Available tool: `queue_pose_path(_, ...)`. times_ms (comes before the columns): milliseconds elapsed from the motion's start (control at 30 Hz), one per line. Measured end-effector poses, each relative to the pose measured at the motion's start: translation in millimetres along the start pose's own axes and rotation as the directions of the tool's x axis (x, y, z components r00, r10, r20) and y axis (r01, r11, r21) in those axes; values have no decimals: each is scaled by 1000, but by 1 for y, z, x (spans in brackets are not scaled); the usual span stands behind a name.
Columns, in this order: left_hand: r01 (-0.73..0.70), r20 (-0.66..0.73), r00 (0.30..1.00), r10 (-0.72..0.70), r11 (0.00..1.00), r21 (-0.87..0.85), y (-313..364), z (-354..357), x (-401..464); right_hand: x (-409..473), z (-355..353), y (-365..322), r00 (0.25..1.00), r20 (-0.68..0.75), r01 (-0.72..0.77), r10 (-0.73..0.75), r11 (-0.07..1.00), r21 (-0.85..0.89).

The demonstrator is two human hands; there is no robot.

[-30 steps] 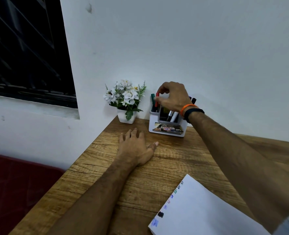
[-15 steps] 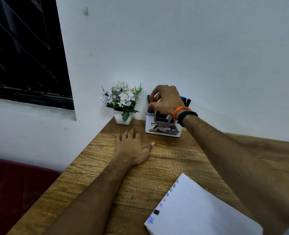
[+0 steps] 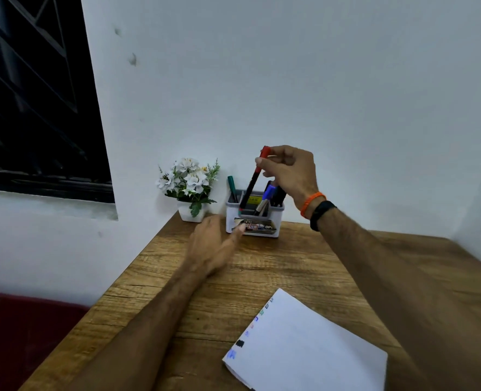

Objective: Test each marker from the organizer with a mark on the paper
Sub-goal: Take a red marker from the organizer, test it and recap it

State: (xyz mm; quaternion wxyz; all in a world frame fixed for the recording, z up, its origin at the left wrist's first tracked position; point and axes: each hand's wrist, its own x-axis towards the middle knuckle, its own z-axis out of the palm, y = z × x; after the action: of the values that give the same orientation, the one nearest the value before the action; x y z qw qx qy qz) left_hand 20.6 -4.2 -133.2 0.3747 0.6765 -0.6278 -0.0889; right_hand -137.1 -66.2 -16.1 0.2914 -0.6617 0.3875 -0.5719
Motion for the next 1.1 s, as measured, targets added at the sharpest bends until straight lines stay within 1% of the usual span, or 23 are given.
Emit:
queue_pose_path(33,-23,-41,999,17,985,-171,9,-3,-2,-9,-5,-2,999,26,-27,27,1000,16)
queue_pose_path(67,-50,-63,998,32,945,-323,19,-7,-6,-20,-10,-3,997,53,-51,49,998,25)
queue_pose_path(133,-74,-48,997,57,824,-562,35,-12,-13,-44,-18,-4,990,102,-100,95,994,38)
queue_pose_path(200,-65,-9,997,81,724,-687,46,-14,-18,-66,-26,-3,981,127,-155,149,987,42)
queue_pose_path(233,-65,7,995,99,700,-711,49,-13,-21,-77,-29,-1,975,134,-187,179,981,48)
queue_pose_path(300,-53,41,992,119,691,-721,54,-13,-28,-93,-36,6,964,154,-228,216,971,71)
queue_pose_path(400,-10,109,987,122,709,-705,57,-14,-37,-110,-43,13,952,194,-264,237,956,130)
queue_pose_path(500,35,143,986,92,711,-702,61,-15,-40,-120,-48,22,961,141,-256,237,957,137)
queue_pose_path(567,63,142,988,62,675,-735,63,-15,-39,-124,-51,33,968,142,-218,206,973,74)
queue_pose_path(667,93,144,989,37,607,-789,64,-14,-38,-132,-52,46,949,253,-193,189,981,-12)
queue_pose_path(767,103,131,991,10,560,-822,64,-13,-38,-133,-51,48,944,280,-162,176,984,-72)
queue_pose_path(800,104,129,992,7,551,-828,63,-14,-37,-131,-52,47,948,272,-151,166,986,-74)
queue_pose_path(867,111,138,990,9,535,-838,61,-17,-36,-127,-58,45,956,248,-164,159,986,-1)
queue_pose_path(933,127,173,984,31,558,-820,58,-19,-36,-124,-66,44,956,232,-206,180,974,90)
queue_pose_path(1000,119,225,970,91,629,-769,56,-19,-37,-125,-72,45,948,238,-254,213,954,159)
queue_pose_path(1100,49,301,931,206,747,-663,53,-16,-38,-127,-71,48,924,274,-332,266,914,234)
